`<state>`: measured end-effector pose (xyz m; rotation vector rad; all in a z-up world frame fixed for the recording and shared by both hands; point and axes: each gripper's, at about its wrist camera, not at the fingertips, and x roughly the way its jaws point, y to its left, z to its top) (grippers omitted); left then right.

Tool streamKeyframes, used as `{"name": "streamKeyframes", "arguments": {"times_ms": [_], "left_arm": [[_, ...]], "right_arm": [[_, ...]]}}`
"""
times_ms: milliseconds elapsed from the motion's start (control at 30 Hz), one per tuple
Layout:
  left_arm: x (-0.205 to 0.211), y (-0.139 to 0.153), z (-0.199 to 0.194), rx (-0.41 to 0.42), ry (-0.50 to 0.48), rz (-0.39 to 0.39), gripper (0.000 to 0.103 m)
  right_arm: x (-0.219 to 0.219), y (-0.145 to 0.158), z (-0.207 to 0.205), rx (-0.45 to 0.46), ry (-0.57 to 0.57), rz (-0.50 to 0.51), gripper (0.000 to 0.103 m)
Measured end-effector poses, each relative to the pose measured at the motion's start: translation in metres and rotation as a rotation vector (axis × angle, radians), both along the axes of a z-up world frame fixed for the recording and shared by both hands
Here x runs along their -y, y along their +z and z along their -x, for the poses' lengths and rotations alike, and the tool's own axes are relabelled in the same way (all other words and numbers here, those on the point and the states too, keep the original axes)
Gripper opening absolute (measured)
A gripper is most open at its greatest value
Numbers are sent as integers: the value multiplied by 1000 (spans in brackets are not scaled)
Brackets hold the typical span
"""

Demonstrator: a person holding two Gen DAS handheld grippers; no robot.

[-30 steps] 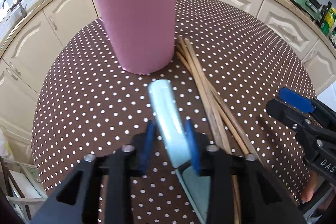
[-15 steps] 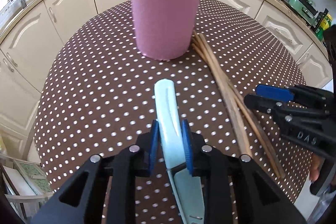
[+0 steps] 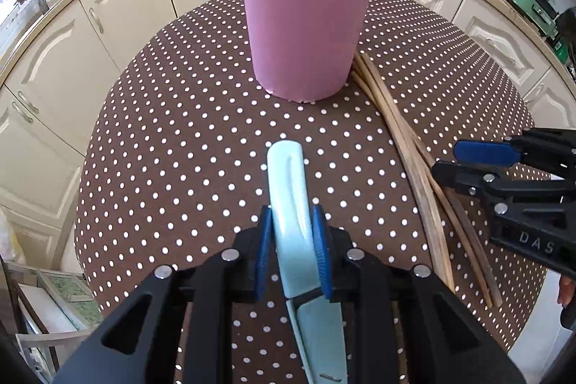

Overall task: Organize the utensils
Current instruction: 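Grasp a wooden chopstick with the right gripper while the left holds the knife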

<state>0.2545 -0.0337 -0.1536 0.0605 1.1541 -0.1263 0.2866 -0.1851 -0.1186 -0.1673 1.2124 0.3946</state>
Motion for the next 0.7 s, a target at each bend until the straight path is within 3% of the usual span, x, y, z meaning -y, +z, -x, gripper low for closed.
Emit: {"name": "streamKeyframes", "arguments": {"times_ms": [433,567,700], "left_arm": [[-6,-1,-3,11,5,13,22],[-10,0,-1,17,10,36,21],[-10,0,0,23,9,34,21]], "right_arm": [[-39,1,-30,-34,19,63,33],[-27,0,-20,-41,14,54,33],[-8,-10,-12,-59,22,98,24]]}}
